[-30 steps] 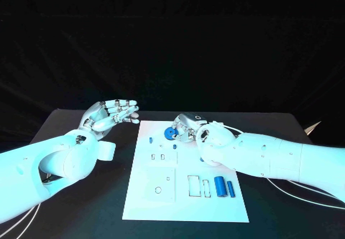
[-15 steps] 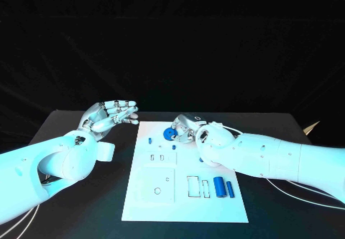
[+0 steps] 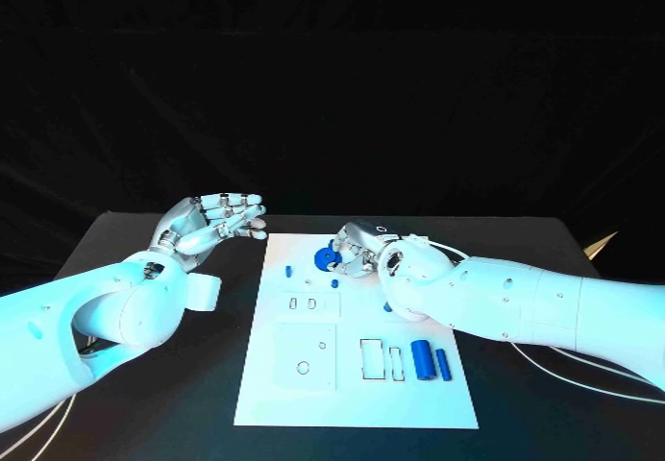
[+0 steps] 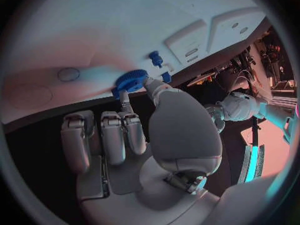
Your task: Assemble the parts on the task board
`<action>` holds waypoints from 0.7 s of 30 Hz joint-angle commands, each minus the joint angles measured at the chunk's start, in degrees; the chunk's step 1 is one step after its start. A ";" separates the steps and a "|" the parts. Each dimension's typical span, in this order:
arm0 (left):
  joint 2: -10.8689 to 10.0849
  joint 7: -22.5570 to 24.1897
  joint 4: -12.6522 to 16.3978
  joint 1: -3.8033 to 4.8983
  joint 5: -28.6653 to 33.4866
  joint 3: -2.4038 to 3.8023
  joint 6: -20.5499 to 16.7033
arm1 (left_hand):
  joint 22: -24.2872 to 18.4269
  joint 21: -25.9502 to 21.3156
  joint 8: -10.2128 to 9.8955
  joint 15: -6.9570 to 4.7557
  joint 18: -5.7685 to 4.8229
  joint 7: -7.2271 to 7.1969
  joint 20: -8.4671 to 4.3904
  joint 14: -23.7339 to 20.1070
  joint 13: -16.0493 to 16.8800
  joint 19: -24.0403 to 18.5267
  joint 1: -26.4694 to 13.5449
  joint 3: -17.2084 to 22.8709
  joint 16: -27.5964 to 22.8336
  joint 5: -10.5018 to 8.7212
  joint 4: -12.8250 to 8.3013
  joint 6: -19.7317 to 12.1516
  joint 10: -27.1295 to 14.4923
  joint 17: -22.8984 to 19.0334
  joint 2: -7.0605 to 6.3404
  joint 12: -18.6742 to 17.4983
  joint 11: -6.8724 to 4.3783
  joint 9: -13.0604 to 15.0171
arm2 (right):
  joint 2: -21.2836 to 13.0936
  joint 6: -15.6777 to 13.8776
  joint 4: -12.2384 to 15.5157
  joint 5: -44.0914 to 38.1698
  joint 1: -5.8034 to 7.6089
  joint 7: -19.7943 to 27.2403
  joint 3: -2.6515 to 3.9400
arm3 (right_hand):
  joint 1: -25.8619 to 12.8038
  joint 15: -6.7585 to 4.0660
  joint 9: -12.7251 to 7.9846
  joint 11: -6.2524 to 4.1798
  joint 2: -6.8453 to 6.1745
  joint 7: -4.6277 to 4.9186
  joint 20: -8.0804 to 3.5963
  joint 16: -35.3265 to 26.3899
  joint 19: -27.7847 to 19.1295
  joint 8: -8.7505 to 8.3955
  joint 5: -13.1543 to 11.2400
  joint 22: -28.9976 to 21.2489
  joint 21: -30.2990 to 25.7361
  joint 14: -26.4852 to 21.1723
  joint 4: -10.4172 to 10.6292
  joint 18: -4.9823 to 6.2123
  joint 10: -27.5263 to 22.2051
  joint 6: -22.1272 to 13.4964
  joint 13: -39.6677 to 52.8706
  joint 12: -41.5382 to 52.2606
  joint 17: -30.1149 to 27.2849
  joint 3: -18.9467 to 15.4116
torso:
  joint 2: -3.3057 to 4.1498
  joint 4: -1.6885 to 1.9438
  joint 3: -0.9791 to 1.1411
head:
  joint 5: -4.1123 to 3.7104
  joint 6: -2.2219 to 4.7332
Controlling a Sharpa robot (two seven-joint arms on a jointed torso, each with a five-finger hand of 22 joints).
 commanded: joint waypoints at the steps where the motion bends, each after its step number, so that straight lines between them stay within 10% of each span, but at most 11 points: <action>1: 0.09 0.32 0.04 0.06 -0.21 0.04 0.99 | 0.06 0.13 0.20 0.07 1.06 -0.08 0.19 -0.44 0.07 -0.40 -0.50 0.26 0.21 -0.30 0.03 -0.11 -0.30 0.06 -0.12 0.10 -0.14 0.06 | -0.16 1.71 -0.02 1.27 -0.03 0.56 -0.02 | -0.33 0.29 0.01 0.29 0.28 -0.02 0.44 0.34 5.89 -0.33 0.38 15.08 0.26 5.87 0.28 -0.82 5.91 0.46 15.09 0.12 14.07 0.02 | -0.05 0.02 -0.03 | 0.13 -0.03; 12: 0.00 0.52 -0.19 0.06 -0.21 0.04 0.78 | 0.06 0.13 0.20 0.07 1.06 -0.08 0.19 -0.44 0.07 -0.40 -0.50 0.26 0.21 -0.30 0.03 -0.11 -0.30 0.06 -0.12 0.10 -0.14 0.06 | -3.33 -4.32 2.87 1.73 0.37 1.81 0.02 | -0.40 0.24 0.06 0.21 0.02 -0.11 0.42 0.37 5.89 -0.27 0.33 15.08 0.26 5.90 0.32 -0.82 5.91 0.72 15.09 0.12 14.20 -0.26 | -0.13 -0.15 0.03 | 0.06 0.24; 21: 0.09 0.70 -0.69 0.06 -0.21 0.03 0.98 | 0.06 0.13 0.20 0.07 1.06 -0.08 0.19 -0.44 0.07 -0.40 -0.50 0.26 0.21 -0.30 0.03 -0.11 -0.30 0.06 -0.12 0.10 -0.14 0.06 | -12.35 -5.04 10.10 9.76 3.44 9.10 0.28 | 1.01 0.18 0.03 0.18 -0.37 -0.10 0.34 0.25 5.89 -0.59 0.41 15.08 0.26 5.80 -0.52 -0.82 5.91 0.61 15.09 0.12 13.72 -0.44 | -0.37 -0.82 0.14 | 0.11 1.21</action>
